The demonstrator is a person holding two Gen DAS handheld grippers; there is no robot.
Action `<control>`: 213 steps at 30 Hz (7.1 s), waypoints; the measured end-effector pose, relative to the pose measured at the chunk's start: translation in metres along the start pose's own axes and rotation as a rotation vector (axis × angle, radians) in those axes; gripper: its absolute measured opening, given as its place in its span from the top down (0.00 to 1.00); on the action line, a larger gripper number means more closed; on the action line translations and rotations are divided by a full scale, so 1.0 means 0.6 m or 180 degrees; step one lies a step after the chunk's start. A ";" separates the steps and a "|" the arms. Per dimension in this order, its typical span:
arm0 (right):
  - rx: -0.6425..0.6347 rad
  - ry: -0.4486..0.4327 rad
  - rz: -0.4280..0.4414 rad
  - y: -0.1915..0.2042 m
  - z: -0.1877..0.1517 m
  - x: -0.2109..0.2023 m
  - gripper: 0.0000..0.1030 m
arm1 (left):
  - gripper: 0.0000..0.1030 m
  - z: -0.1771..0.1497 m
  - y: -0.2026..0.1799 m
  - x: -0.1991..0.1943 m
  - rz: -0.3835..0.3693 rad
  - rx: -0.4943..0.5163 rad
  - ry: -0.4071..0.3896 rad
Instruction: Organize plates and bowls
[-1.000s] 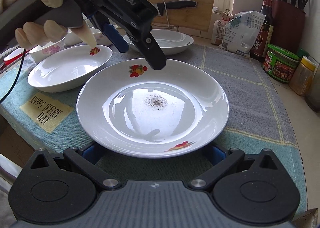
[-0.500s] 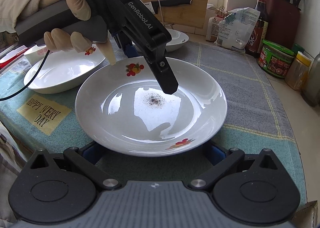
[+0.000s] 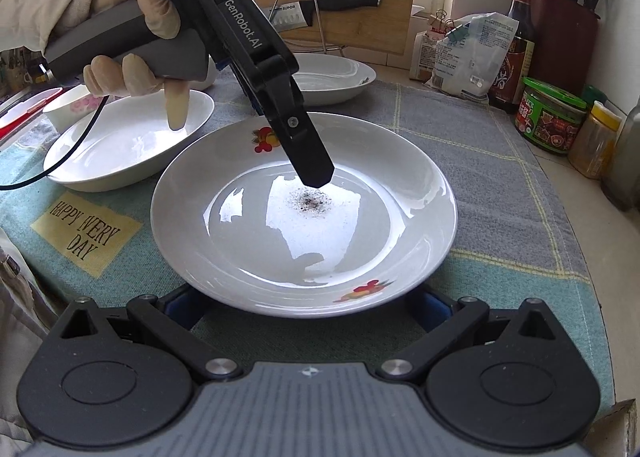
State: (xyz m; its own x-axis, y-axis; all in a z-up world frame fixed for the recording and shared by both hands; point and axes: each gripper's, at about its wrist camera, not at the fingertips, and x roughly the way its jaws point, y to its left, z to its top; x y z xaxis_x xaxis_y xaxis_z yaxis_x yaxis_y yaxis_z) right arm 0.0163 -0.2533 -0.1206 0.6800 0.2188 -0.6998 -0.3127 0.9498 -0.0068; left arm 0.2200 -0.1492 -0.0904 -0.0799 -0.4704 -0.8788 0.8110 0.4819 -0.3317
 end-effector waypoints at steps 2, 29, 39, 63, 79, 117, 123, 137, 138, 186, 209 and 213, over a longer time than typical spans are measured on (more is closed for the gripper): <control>-0.0004 0.0004 0.0006 -0.002 0.001 0.001 0.00 | 0.01 0.006 -0.007 0.005 0.0032 0.0134 0.0112; -0.0093 0.0023 0.0113 -0.004 0.007 0.004 0.00 | 0.04 0.047 0.006 0.015 -0.0222 0.0142 0.0607; -0.0061 0.0119 0.0150 -0.006 0.012 0.006 0.00 | 0.05 0.044 -0.004 0.011 -0.0183 0.0180 0.0574; -0.0288 0.0110 0.0186 -0.072 0.043 -0.010 0.00 | 0.05 0.096 -0.025 -0.002 -0.0126 0.0143 0.0318; -0.0379 0.0098 0.0140 -0.159 0.079 0.024 0.00 | 0.05 0.184 -0.002 0.026 -0.0078 0.0097 0.0184; -0.0209 0.0267 0.0119 -0.241 0.094 0.098 0.00 | 0.05 0.266 0.040 0.092 -0.0053 0.0069 0.0147; -0.0208 0.0262 0.0081 -0.241 0.092 0.094 0.00 | 0.06 0.264 0.036 0.092 -0.0026 0.0104 0.0127; -0.0064 0.0197 -0.0012 -0.225 0.080 0.054 0.00 | 0.05 0.245 0.026 0.045 0.0161 0.0170 -0.0103; -0.0055 0.0196 -0.0024 -0.222 0.078 0.051 0.00 | 0.05 0.242 0.025 0.039 0.0180 0.0182 -0.0128; -0.0227 -0.0477 0.0112 -0.071 0.061 -0.081 0.00 | 0.03 -0.098 -0.243 -0.142 0.1268 0.0081 -0.1459; -0.0932 -0.0114 0.1075 0.122 0.069 0.045 0.00 | 0.03 -0.297 -0.130 -0.186 0.1756 -0.1314 -0.1484; -0.0948 -0.0025 0.1055 0.154 0.073 0.063 0.00 | 0.03 -0.304 -0.097 -0.194 0.1649 -0.1244 -0.1398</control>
State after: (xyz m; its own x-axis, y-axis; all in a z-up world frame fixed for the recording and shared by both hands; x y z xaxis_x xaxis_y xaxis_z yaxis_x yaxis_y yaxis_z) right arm 0.0420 -0.1475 -0.1165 0.5154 0.5035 -0.6934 -0.6912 0.7226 0.0109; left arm 0.0761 0.0122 -0.0315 0.5558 -0.3245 -0.7654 0.4128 0.9069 -0.0847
